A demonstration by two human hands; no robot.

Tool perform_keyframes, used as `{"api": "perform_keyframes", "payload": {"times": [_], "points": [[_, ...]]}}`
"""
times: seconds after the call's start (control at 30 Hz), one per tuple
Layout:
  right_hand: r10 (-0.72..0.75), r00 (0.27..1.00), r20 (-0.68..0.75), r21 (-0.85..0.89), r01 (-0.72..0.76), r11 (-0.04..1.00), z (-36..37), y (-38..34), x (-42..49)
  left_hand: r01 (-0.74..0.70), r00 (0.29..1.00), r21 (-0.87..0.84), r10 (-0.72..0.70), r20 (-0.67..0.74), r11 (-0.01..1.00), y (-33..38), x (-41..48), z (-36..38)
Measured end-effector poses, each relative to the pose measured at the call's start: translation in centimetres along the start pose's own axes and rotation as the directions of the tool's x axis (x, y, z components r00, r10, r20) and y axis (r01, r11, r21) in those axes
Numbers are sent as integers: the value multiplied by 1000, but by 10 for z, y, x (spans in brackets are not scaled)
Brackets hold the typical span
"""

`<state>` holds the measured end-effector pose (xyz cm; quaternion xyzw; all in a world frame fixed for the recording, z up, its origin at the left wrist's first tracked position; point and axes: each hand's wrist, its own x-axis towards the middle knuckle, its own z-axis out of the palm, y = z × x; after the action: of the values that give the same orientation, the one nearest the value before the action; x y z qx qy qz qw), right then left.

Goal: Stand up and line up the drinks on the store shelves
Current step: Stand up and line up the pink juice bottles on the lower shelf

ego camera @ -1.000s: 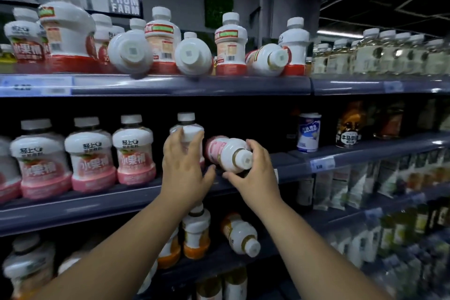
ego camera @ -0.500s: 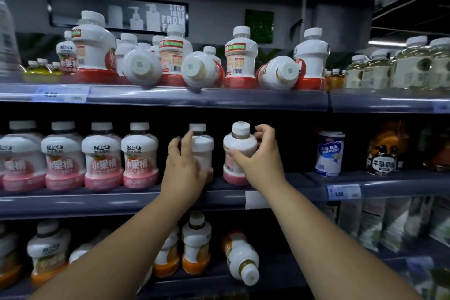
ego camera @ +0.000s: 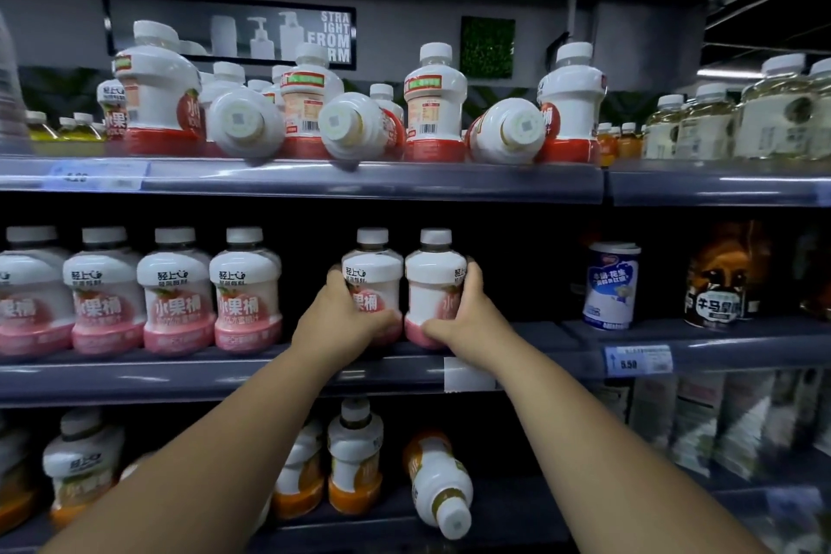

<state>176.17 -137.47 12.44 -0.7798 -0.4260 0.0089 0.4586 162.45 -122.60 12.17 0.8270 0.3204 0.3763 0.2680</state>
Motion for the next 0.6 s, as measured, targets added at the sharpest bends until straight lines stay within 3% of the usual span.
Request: {"api": "perform_keyframes", "payload": {"times": [0.07,0.17,0.27,0.43,0.6], "points": [[-2,1000,-29,-19,2,1000,1,1,-3,-25,1000,50,25,9,998,-3,-3,1],[-14,992,-129,-121,-2,993,6,2,-7,-44,995,147,57,-80,988,-4,-9,2],[-35,990,-137,-146,14,989,8,3,-6,-71,986,174,95,-134,982,-5,-14,3],[-64,988,-144,-161,40,986,5,6,-8,-166,979,188,184,-85,968,-10,-19,-2],[-82,987,-135,-152,61,986,5,1,-11,-177,982,123,184,-46,976,-9,-24,-14]]}}
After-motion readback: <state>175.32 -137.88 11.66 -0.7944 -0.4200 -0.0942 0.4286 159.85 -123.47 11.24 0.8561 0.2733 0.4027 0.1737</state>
